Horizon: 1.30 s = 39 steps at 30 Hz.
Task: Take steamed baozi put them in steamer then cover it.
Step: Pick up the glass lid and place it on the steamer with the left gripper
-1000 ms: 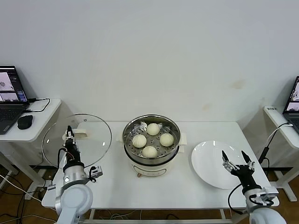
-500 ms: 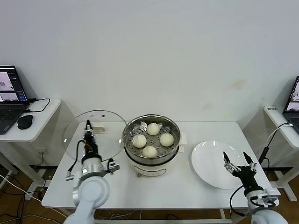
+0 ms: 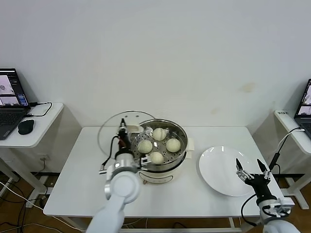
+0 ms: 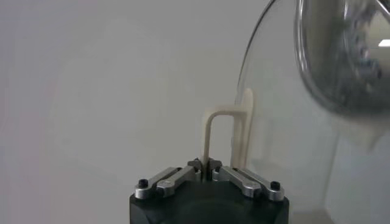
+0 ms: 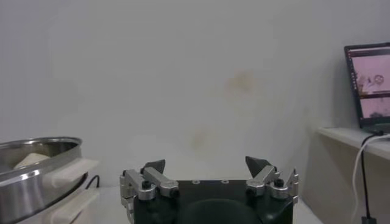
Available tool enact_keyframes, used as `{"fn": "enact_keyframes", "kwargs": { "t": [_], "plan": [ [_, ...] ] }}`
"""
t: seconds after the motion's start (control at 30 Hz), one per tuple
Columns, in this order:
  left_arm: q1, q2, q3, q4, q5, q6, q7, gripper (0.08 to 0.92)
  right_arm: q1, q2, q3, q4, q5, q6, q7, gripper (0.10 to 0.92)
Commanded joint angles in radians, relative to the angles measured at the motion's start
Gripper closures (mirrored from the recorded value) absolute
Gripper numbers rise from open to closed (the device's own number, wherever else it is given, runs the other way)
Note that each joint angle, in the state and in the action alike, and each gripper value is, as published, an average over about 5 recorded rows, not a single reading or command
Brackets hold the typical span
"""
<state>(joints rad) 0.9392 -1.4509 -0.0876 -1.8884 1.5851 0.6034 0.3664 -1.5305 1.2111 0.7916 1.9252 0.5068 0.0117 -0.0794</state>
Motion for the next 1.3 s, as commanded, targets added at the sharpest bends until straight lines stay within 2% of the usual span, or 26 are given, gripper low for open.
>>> {"fn": "enact_keyframes", "kwargs": {
  "t": [0.03,0.43,0.57,1.3],
  "plan": [
    [-0.089,-0.072,0.130,0.076,-0.035,0.002,0.052,0.866,0.002,0.012,0.003,-0.004,-0.009,-0.001,-0.001,0.202],
    [-0.112,-0.145,0.140,0.185,-0.045,0.002,0.008,0.866,-0.004,0.009,0.011,-0.006,-0.015,0.002,-0.003,0.202],
    [-0.111,-0.148,0.131,0.223,-0.044,0.002,-0.021,0.866,-0.001,0.008,0.011,-0.009,-0.015,0.002,-0.003,0.203],
    [-0.092,-0.149,0.108,0.260,-0.047,0.000,-0.059,0.866,0.001,0.009,0.008,-0.019,-0.019,0.007,-0.007,0.203]
  ]
}}
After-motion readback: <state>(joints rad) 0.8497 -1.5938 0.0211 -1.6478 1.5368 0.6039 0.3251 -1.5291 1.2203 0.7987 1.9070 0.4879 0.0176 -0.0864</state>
